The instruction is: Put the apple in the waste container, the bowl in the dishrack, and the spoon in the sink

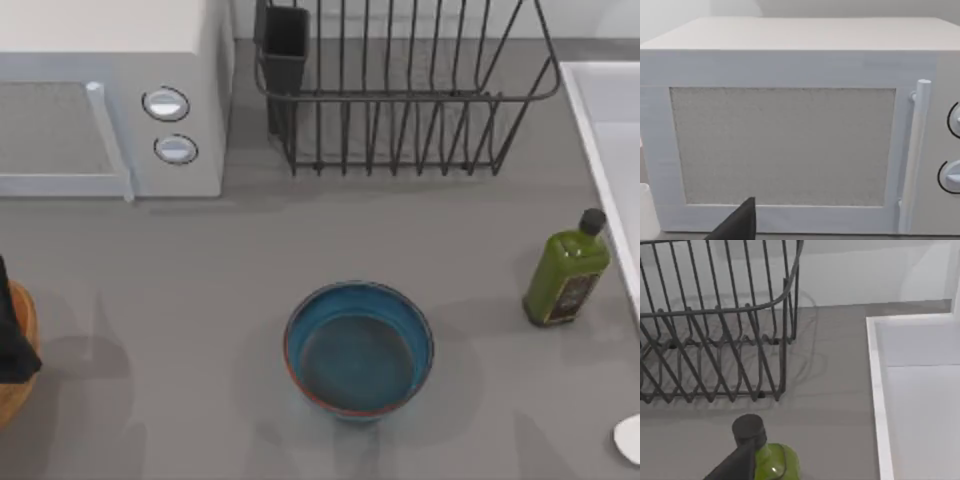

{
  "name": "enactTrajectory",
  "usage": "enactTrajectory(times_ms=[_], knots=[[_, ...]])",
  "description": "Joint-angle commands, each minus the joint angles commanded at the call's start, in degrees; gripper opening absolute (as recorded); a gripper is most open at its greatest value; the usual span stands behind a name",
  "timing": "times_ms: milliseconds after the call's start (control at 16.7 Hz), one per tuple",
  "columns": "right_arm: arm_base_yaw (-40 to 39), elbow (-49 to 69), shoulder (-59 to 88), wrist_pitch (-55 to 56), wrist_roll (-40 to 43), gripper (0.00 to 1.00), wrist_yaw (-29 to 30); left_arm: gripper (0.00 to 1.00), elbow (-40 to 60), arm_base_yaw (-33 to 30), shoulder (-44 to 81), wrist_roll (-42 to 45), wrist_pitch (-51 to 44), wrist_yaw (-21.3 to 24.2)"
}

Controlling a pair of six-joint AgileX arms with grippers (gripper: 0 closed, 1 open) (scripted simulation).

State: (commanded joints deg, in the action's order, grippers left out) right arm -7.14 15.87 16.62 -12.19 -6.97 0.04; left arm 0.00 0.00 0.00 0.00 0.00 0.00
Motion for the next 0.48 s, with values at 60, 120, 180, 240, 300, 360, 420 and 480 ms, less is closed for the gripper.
enactTrajectory(times_ms=[60,120,180,240,300,360,420,480], knots=[[-1.8,4.1,4.7,-3.1,-1.8,1.0,0.0,1.0,0.0,0.0,0.0,0.0,0.0,0.0],[-3.6,8.5,10.0,-6.5,-3.7,1.0,0.0,1.0,0.0,0.0,0.0,0.0,0.0,0.0],[-5.6,13.0,15.8,-10.1,-5.7,1.0,0.0,1.0,0.0,0.0,0.0,0.0,0.0,0.0],[-7.6,17.5,21.9,-13.8,-7.8,1.0,-0.1,1.0,0.0,0.0,0.0,0.0,0.0,0.0],[-9.6,22.1,28.1,-17.6,-9.9,1.0,-0.1,1.0,0.0,0.0,0.0,0.0,0.0,0.0],[-11.6,26.7,34.3,-21.5,-12.1,1.0,-0.2,1.0,0.0,0.0,0.0,0.0,0.0,0.0],[-13.7,31.2,40.4,-25.3,-14.3,1.0,-0.3,1.0,0.0,0.0,0.0,0.0,0.0,0.0],[-15.7,35.7,46.4,-29.1,-16.4,1.0,-0.4,1.0,0.0,0.0,0.0,0.0,0.0,0.0]])
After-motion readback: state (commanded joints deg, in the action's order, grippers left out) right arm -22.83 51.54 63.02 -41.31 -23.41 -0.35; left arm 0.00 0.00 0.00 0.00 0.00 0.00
